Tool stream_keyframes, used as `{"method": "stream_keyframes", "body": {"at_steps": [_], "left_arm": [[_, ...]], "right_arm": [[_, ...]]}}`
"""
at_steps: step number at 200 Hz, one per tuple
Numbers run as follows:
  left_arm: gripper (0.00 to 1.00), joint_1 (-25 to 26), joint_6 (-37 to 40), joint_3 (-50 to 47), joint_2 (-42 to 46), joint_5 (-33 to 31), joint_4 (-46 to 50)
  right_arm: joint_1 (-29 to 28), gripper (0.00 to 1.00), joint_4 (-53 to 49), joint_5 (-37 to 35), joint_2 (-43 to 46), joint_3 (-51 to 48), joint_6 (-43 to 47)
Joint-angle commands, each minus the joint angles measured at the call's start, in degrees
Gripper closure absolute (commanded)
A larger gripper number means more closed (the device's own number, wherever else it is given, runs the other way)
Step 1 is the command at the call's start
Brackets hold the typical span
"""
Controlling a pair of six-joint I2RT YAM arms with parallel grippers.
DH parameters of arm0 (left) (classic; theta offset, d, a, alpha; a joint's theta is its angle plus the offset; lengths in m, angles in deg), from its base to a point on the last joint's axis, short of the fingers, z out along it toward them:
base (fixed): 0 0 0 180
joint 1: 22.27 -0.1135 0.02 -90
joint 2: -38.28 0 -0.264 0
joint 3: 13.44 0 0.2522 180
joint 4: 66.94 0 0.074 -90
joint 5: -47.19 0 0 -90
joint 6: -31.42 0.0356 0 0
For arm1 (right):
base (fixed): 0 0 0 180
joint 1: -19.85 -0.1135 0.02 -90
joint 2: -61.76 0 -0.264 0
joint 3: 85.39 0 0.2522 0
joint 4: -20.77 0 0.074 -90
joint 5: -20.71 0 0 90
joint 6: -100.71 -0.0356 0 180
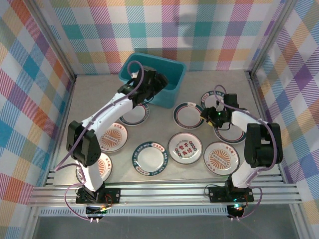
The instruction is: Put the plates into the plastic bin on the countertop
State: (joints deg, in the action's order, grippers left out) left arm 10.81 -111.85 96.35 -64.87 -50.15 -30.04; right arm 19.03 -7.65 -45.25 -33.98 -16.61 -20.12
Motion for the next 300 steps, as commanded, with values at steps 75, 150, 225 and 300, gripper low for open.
{"method": "stream_keyframes", "body": {"at_steps": [75, 150, 225, 300], "left_arm": [[0.15, -7.87, 8.13, -6.62, 10.3, -1.22, 7.38], [0.13, -13.95, 15.87, -7.6, 13.89, -0.37, 12.58], [0.06, -14.97, 29.75, -7.61, 15.8, -9.23, 11.38], [0.01, -22.07, 40.09, -3.7, 8.29, -3.14, 3.87]], "right_arm": [[-3.87, 0.51, -0.45, -4.72, -5.14, 1.78, 1.63], [-5.06, 0.69, 2.0, -6.48, -7.77, 1.82, 0.45], [-5.15, 0.94, 4.51, -9.79, -2.9, -1.92, -1.74], [-4.4, 1.0, 2.46, -10.76, 10.44, -3.31, -3.93]]}}
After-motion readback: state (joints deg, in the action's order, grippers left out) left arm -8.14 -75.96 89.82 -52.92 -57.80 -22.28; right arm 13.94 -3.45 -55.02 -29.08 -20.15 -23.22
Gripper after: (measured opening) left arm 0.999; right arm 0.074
